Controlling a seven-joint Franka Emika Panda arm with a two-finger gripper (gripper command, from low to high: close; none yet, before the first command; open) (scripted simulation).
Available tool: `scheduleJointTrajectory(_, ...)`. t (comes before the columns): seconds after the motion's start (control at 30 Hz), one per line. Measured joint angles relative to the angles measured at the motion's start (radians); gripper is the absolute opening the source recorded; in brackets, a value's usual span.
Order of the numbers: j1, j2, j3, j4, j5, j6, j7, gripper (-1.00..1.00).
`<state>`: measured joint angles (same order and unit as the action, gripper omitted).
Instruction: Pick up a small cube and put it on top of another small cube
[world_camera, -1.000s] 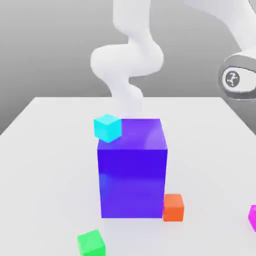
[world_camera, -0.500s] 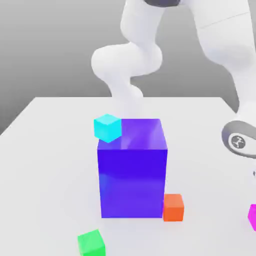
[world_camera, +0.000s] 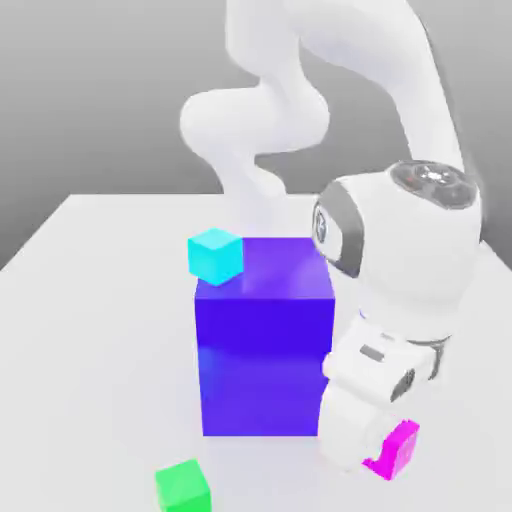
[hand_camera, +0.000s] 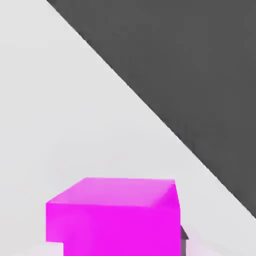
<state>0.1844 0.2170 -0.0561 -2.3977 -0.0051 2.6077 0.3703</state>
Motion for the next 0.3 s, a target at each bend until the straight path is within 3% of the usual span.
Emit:
scheduleJointTrajectory(0.17, -0.13, 0.071, -0.104, -0.006, 0.11, 0.076, 0.095, -1.0)
scheduleJointTrajectory(0.2, -0.148, 0.101, -0.107, -0.002, 0.13, 0.102, 0.097, 1.0)
scheduleJointTrajectory(0.3, -0.148, 0.101, -0.107, -0.002, 0.13, 0.102, 0.097, 1.0)
